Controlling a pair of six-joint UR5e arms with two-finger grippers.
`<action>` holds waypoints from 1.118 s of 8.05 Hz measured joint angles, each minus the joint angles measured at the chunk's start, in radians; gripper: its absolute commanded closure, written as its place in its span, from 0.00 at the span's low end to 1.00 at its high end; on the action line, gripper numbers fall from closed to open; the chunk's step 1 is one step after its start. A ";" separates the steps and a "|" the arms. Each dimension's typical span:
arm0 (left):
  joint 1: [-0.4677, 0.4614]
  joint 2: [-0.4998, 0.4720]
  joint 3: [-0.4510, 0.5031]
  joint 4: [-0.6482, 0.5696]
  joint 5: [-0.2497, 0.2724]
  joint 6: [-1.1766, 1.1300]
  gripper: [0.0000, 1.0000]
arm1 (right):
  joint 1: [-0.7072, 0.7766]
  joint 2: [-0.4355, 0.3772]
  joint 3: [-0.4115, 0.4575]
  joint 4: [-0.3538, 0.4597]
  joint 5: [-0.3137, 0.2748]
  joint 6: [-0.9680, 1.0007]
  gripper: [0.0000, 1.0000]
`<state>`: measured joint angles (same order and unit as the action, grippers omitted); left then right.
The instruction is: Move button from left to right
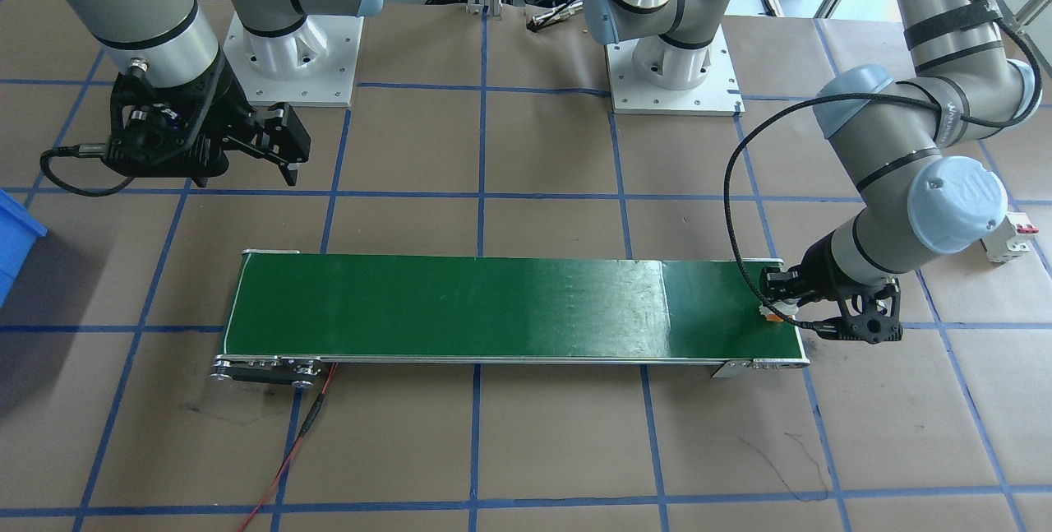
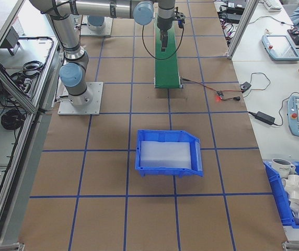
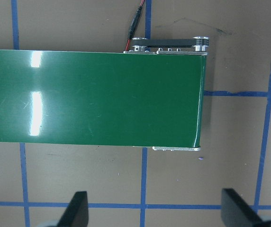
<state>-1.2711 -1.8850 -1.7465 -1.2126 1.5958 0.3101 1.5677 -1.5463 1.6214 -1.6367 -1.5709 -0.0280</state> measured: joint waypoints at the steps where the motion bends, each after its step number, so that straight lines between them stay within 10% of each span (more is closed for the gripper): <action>1: -0.007 0.002 0.000 -0.005 -0.002 -0.032 0.00 | 0.000 0.000 0.000 0.000 0.000 0.000 0.00; 9: -0.133 0.230 0.014 -0.152 -0.003 -0.215 0.00 | 0.000 0.001 0.000 0.000 -0.002 0.002 0.00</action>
<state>-1.4036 -1.6548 -1.7327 -1.3641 1.5933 0.0950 1.5677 -1.5452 1.6214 -1.6368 -1.5725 -0.0258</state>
